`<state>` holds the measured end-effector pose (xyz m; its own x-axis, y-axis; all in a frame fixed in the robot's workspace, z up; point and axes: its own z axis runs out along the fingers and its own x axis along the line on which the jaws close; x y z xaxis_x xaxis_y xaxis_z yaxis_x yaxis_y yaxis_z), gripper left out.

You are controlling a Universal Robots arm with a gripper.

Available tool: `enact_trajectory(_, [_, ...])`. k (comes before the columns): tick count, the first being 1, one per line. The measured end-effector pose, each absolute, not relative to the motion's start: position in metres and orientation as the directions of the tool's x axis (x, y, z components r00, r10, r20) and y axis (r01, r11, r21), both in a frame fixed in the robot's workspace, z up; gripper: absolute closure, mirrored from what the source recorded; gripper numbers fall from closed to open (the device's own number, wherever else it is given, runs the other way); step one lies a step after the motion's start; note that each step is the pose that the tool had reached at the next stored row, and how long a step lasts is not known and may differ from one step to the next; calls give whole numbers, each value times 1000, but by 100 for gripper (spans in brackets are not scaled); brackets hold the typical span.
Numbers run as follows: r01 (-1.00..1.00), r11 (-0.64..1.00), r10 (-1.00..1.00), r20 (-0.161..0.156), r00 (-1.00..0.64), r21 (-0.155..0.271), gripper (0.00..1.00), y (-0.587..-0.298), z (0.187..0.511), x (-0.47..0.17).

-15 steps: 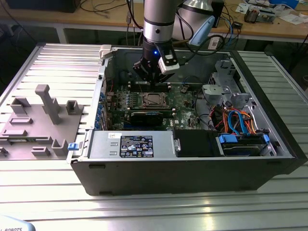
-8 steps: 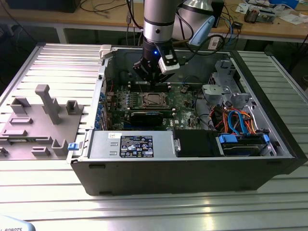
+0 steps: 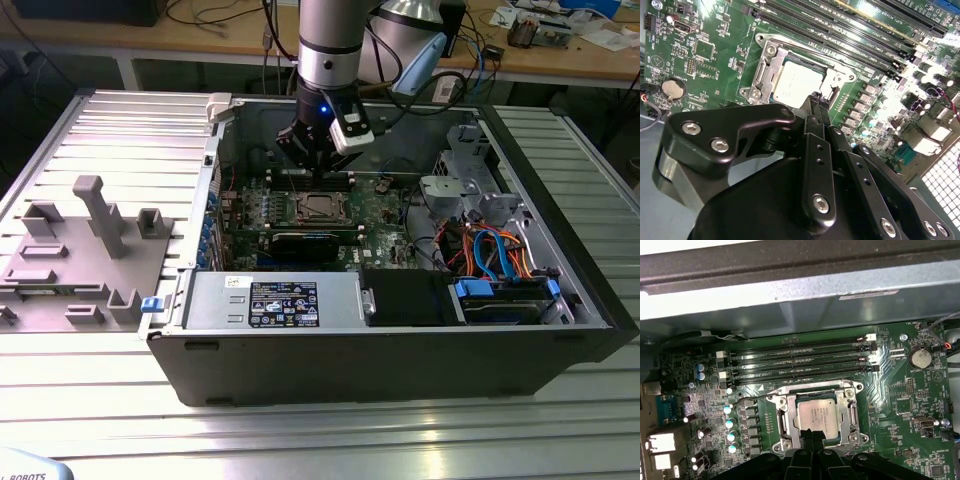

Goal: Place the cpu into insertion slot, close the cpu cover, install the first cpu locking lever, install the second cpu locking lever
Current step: 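Install the first cpu locking lever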

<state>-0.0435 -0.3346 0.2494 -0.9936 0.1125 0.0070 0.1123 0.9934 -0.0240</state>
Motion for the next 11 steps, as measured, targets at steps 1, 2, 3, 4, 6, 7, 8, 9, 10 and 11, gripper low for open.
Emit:
enact_trajectory(1, [111,993,112,7,-994,-24,89,-335,249,-44])
enact_trajectory(2, [110,994,110,7,-994,-24,89,-335,249,-44])
enact_trajectory(3, [109,994,109,7,-994,-24,89,-335,249,-44])
enact_trajectory(4, [109,994,109,7,-994,-24,89,-335,249,-44])
enact_trajectory(6, [106,994,106,7,-994,-24,89,-335,249,-44])
enact_trajectory(7, [104,994,104,7,-995,-24,89,-335,249,-44])
enact_trajectory(8, [101,995,101,7,-995,-24,89,-335,249,-44])
enact_trajectory(9, [99,995,99,7,-995,-24,89,-335,249,-44])
enact_trajectory(10, [97,995,97,7,-995,-24,89,-335,249,-44])
enact_trajectory(11, [95,995,95,7,-995,-24,89,-335,249,-44])
